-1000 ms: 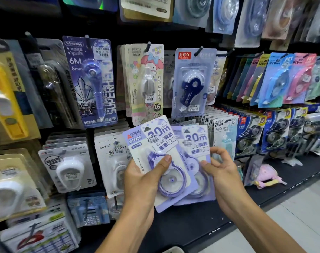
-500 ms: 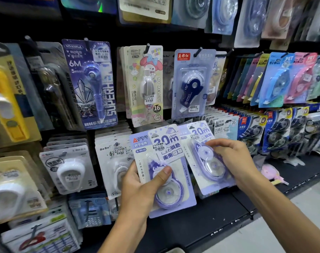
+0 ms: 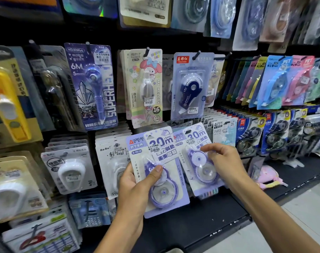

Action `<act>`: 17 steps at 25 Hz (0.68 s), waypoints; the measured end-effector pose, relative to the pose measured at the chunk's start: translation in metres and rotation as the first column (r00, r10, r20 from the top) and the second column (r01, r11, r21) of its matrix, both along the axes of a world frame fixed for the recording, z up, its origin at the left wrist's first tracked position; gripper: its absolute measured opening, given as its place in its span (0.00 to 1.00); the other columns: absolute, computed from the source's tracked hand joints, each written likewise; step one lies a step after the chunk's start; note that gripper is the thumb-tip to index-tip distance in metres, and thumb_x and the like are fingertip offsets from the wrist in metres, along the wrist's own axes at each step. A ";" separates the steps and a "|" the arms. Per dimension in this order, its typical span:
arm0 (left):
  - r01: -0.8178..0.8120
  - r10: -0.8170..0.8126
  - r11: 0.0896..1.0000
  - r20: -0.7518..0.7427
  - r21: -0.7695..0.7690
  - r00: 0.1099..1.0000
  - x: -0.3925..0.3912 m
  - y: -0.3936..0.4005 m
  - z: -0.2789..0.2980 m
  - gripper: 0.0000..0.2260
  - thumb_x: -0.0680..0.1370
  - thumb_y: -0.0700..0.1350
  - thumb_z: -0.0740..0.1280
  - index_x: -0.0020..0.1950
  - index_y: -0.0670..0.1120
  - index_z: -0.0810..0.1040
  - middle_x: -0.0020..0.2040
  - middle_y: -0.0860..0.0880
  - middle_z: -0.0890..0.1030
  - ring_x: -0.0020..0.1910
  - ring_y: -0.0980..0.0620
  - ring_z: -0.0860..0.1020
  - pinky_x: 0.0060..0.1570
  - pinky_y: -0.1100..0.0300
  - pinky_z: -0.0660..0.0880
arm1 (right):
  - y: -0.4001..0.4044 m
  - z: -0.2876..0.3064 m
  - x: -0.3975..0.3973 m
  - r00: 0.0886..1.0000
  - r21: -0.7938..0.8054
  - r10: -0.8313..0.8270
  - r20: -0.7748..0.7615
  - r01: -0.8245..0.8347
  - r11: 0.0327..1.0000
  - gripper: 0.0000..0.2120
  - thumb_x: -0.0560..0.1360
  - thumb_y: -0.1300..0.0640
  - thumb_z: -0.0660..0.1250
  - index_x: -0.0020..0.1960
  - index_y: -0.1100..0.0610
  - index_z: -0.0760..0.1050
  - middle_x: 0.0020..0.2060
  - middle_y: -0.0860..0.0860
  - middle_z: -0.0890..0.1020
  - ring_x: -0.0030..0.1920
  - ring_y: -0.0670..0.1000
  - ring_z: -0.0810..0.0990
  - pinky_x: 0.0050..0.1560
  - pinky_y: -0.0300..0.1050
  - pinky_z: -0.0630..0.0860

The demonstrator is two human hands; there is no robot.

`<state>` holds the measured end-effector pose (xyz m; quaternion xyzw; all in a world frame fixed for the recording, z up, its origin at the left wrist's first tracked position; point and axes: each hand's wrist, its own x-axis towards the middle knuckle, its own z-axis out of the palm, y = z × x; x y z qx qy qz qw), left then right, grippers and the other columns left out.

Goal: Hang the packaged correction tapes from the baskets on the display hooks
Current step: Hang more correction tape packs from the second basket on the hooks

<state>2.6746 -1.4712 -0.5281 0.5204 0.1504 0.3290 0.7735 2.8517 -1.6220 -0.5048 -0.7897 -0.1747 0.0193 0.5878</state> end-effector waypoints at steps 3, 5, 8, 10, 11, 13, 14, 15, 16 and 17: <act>0.015 -0.014 1.000 -0.083 0.004 0.996 0.003 0.001 -0.001 0.14 0.75 0.38 0.73 0.59 0.49 0.82 0.52 0.51 0.88 0.50 0.51 0.87 0.49 0.54 0.81 | 0.006 -0.003 -0.020 0.980 -0.237 0.088 0.177 -0.045 0.971 0.17 0.80 0.44 0.65 0.68 0.44 0.75 0.73 0.42 0.70 0.70 0.47 0.71 0.70 0.54 0.70; 0.076 -0.069 0.996 -0.125 0.055 0.990 0.008 -0.001 0.000 0.14 0.78 0.36 0.71 0.59 0.51 0.81 0.51 0.53 0.88 0.50 0.54 0.87 0.44 0.61 0.82 | 0.012 -0.010 -0.041 0.937 0.023 0.328 0.123 -0.333 0.942 0.21 0.73 0.41 0.72 0.63 0.40 0.71 0.67 0.41 0.77 0.65 0.49 0.78 0.65 0.52 0.76; 0.135 -0.075 0.954 -0.225 0.267 0.972 0.018 -0.006 0.004 0.12 0.78 0.38 0.73 0.59 0.51 0.80 0.55 0.53 0.87 0.52 0.57 0.85 0.49 0.64 0.81 | 0.021 -0.026 -0.049 0.918 0.357 0.396 0.026 -0.378 0.854 0.20 0.72 0.61 0.75 0.58 0.49 0.70 0.52 0.50 0.86 0.48 0.54 0.87 0.45 0.45 0.83; 0.129 0.147 0.747 -0.352 0.652 0.925 0.020 -0.004 0.004 0.15 0.78 0.46 0.74 0.62 0.56 0.76 0.61 0.58 0.83 0.57 0.59 0.81 0.56 0.62 0.77 | 0.021 -0.021 -0.037 0.974 0.411 0.222 -0.051 -0.182 0.893 0.14 0.76 0.71 0.68 0.54 0.54 0.74 0.43 0.47 0.87 0.42 0.47 0.87 0.37 0.38 0.81; 0.150 0.257 0.587 -0.358 0.795 0.898 0.018 -0.002 0.004 0.18 0.78 0.49 0.72 0.66 0.57 0.73 0.65 0.60 0.79 0.62 0.59 0.77 0.61 0.60 0.74 | 0.016 -0.017 -0.027 0.987 0.397 0.134 -0.087 -0.089 0.913 0.12 0.78 0.71 0.66 0.51 0.54 0.77 0.41 0.45 0.87 0.38 0.44 0.86 0.33 0.36 0.79; 0.172 0.332 0.374 -0.305 0.911 0.893 0.015 0.004 0.003 0.25 0.80 0.51 0.68 0.75 0.57 0.66 0.74 0.60 0.69 0.71 0.58 0.68 0.70 0.58 0.66 | 0.005 -0.009 -0.008 0.992 0.355 0.016 -0.129 0.031 0.934 0.13 0.80 0.69 0.64 0.49 0.53 0.81 0.37 0.45 0.85 0.30 0.40 0.81 0.28 0.32 0.74; 0.180 0.337 0.326 -0.292 0.928 0.895 0.014 0.007 0.002 0.26 0.80 0.52 0.67 0.77 0.56 0.64 0.77 0.59 0.66 0.74 0.58 0.64 0.73 0.59 0.62 | 0.001 -0.007 0.001 0.994 0.304 -0.014 -0.106 0.046 0.952 0.14 0.80 0.68 0.64 0.47 0.52 0.83 0.36 0.47 0.83 0.26 0.40 0.75 0.26 0.31 0.70; 0.195 0.346 0.293 -0.294 0.936 0.891 0.014 0.008 0.001 0.26 0.81 0.52 0.65 0.78 0.55 0.64 0.79 0.59 0.64 0.76 0.58 0.61 0.75 0.60 0.58 | -0.001 -0.006 0.007 0.997 0.255 -0.016 -0.072 0.034 0.966 0.15 0.80 0.68 0.64 0.46 0.51 0.83 0.35 0.47 0.82 0.23 0.40 0.70 0.24 0.32 0.67; 0.214 0.359 0.264 -0.302 0.940 0.883 0.014 0.009 0.000 0.26 0.81 0.52 0.65 0.79 0.55 0.64 0.80 0.58 0.62 0.77 0.58 0.58 0.76 0.61 0.54 | 0.000 -0.004 0.012 0.999 0.231 -0.006 -0.049 0.017 0.973 0.16 0.80 0.68 0.64 0.45 0.50 0.84 0.33 0.45 0.81 0.23 0.40 0.67 0.24 0.32 0.65; 0.232 0.367 0.236 -0.307 0.944 0.878 0.015 0.009 -0.001 0.26 0.81 0.52 0.64 0.79 0.56 0.64 0.80 0.58 0.61 0.78 0.58 0.57 0.75 0.63 0.51 | 0.003 -0.001 0.015 0.999 0.226 -0.004 -0.038 0.012 0.974 0.17 0.80 0.68 0.65 0.45 0.50 0.84 0.32 0.42 0.82 0.23 0.40 0.67 0.24 0.32 0.66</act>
